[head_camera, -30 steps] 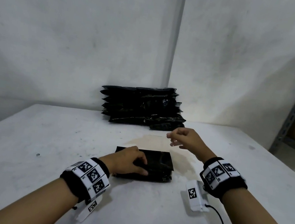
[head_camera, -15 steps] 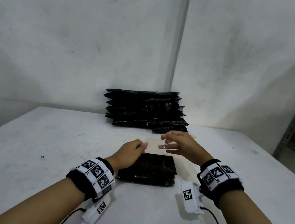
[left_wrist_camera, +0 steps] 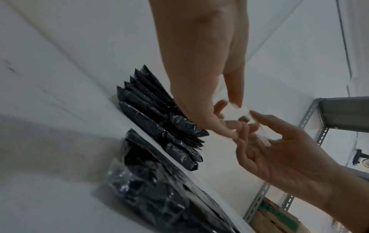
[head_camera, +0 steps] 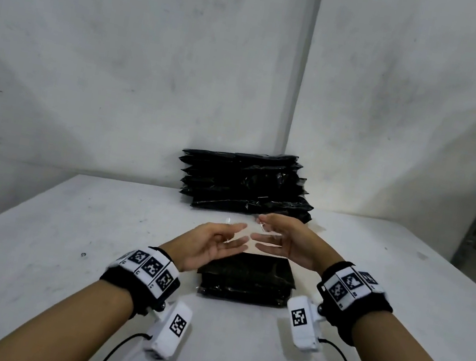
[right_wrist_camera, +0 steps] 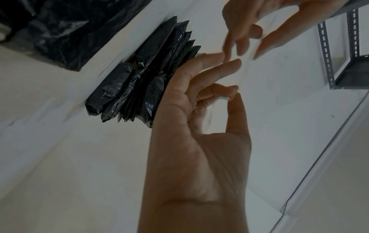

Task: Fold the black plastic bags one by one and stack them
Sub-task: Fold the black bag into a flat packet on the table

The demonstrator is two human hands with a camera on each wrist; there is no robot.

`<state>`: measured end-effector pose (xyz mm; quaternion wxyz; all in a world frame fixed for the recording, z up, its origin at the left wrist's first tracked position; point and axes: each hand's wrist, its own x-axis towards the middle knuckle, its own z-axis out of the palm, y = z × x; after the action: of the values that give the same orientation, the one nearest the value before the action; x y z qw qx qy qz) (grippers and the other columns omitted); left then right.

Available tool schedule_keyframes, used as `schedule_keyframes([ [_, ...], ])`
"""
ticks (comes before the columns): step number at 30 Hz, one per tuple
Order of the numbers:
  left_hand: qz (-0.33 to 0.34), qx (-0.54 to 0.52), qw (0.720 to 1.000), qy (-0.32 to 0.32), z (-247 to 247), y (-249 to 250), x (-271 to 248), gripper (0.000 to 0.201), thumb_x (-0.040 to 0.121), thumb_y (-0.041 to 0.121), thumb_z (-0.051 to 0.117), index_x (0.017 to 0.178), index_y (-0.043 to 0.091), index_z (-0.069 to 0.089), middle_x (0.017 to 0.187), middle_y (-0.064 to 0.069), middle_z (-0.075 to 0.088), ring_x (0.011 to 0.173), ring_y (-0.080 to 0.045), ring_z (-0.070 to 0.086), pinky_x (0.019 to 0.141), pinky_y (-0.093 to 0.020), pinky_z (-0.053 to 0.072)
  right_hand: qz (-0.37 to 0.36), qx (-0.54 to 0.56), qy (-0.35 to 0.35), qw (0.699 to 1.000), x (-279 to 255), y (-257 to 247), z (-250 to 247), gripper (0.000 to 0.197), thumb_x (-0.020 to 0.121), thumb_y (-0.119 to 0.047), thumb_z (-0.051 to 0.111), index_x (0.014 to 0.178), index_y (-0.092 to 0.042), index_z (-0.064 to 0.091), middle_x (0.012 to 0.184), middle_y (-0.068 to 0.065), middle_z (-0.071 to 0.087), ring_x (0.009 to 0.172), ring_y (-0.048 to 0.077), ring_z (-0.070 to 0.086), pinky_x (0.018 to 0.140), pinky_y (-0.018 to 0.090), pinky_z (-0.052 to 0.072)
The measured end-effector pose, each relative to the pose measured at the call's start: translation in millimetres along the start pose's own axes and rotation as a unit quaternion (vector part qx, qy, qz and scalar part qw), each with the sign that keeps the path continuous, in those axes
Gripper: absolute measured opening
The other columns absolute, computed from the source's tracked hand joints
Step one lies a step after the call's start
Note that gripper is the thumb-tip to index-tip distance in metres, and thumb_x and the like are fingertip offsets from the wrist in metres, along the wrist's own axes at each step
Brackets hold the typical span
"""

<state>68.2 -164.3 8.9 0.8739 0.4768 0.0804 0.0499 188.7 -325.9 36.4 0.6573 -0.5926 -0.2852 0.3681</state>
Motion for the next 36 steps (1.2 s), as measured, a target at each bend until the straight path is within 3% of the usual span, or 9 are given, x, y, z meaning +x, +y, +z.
schedule_keyframes([
  [5, 0.037, 0.029, 0.999, 0.024, -14.6, 3.7, 0.2, 0.019, 0.085, 0.001, 0.061, 0.104, -0.002, 0.062, 0.089, -0.012, 0.064, 0.087, -0.019, 0.065, 0.086, -0.031, 0.057, 0.002, -0.117, 0.011, 0.993, -1.9, -1.4, -3.1, 0.021, 0.093, -0.023, 0.060, 0.104, -0.009, 0.071, 0.092, 0.002, 0.067, 0.085, 0.015, 0.070, 0.072, 0.024, 0.056],
  [9, 0.058, 0.091, 0.992, 0.067, -21.2, 2.0, 1.8, 0.020, 0.088, 0.000, 0.061, 0.107, -0.006, 0.064, 0.089, -0.012, 0.066, 0.084, -0.019, 0.066, 0.079, -0.027, 0.058, 0.003, -0.162, 0.000, 0.987, -2.1, 2.7, -9.4, 0.022, 0.093, -0.014, 0.062, 0.110, -0.004, 0.070, 0.102, 0.011, 0.073, 0.094, 0.020, 0.071, 0.074, 0.024, 0.057],
  [13, 0.065, 0.112, 0.987, 0.095, -21.4, 1.1, 3.4, 0.017, 0.089, -0.001, 0.061, 0.104, -0.006, 0.065, 0.085, -0.011, 0.065, 0.081, -0.018, 0.064, 0.077, -0.026, 0.059, -0.006, -0.153, 0.028, 0.988, -1.2, 9.6, -14.8, 0.026, 0.088, -0.010, 0.069, 0.107, 0.007, 0.067, 0.098, 0.023, 0.071, 0.086, 0.021, 0.072, 0.075, 0.025, 0.059],
  [16, 0.060, 0.093, 0.988, 0.111, -22.0, 4.0, 3.5, 0.013, 0.089, 0.000, 0.061, 0.100, -0.004, 0.065, 0.083, -0.009, 0.063, 0.079, -0.017, 0.062, 0.073, -0.024, 0.059, -0.008, -0.129, 0.040, 0.991, -0.8, 10.6, -21.8, 0.026, 0.085, -0.011, 0.072, 0.103, 0.007, 0.068, 0.094, 0.018, 0.072, 0.083, 0.017, 0.071, 0.076, 0.022, 0.059],
  [21, 0.037, 0.080, 0.991, 0.101, -23.4, 6.7, 1.4, 0.015, 0.090, 0.002, 0.060, 0.103, -0.005, 0.064, 0.087, -0.011, 0.063, 0.083, -0.018, 0.063, 0.068, -0.023, 0.059, -0.003, -0.059, 0.066, 0.996, -0.6, 11.5, -33.0, 0.017, 0.091, -0.002, 0.061, 0.104, 0.008, 0.067, 0.096, 0.015, 0.071, 0.080, 0.014, 0.072, 0.072, 0.019, 0.058],
  [27, 0.012, 0.142, 0.981, 0.135, -26.6, -1.4, 4.2, 0.019, 0.089, 0.000, 0.061, 0.106, -0.007, 0.064, 0.095, -0.009, 0.065, 0.083, -0.020, 0.064, 0.065, -0.023, 0.059, 0.033, -0.036, 0.079, 0.996, -3.7, 17.8, -40.2, 0.018, 0.093, -0.002, 0.058, 0.107, 0.006, 0.066, 0.101, 0.010, 0.072, 0.082, 0.015, 0.073, 0.069, 0.018, 0.058],
  [31, -0.001, 0.176, 0.970, 0.168, -30.4, -0.9, 7.4, 0.020, 0.084, -0.001, 0.067, 0.103, -0.007, 0.065, 0.085, -0.009, 0.066, 0.074, -0.016, 0.063, 0.062, -0.020, 0.058, 0.063, -0.100, 0.106, 0.987, -10.6, 22.4, -44.8, 0.021, 0.083, -0.013, 0.073, 0.102, -0.004, 0.073, 0.096, 0.004, 0.074, 0.078, 0.011, 0.072, 0.066, 0.017, 0.057],
  [36, -0.044, 0.199, 0.965, 0.165, -31.3, -2.5, 9.1, 0.010, 0.084, 0.004, 0.069, 0.093, 0.000, 0.065, 0.082, -0.007, 0.065, 0.073, -0.013, 0.062, 0.058, -0.018, 0.056, 0.076, -0.103, 0.120, 0.985, -11.0, 28.5, -48.7, 0.041, 0.062, -0.020, 0.083, 0.097, 0.000, 0.073, 0.098, 0.012, 0.074, 0.082, 0.013, 0.070, 0.068, 0.017, 0.056],
])
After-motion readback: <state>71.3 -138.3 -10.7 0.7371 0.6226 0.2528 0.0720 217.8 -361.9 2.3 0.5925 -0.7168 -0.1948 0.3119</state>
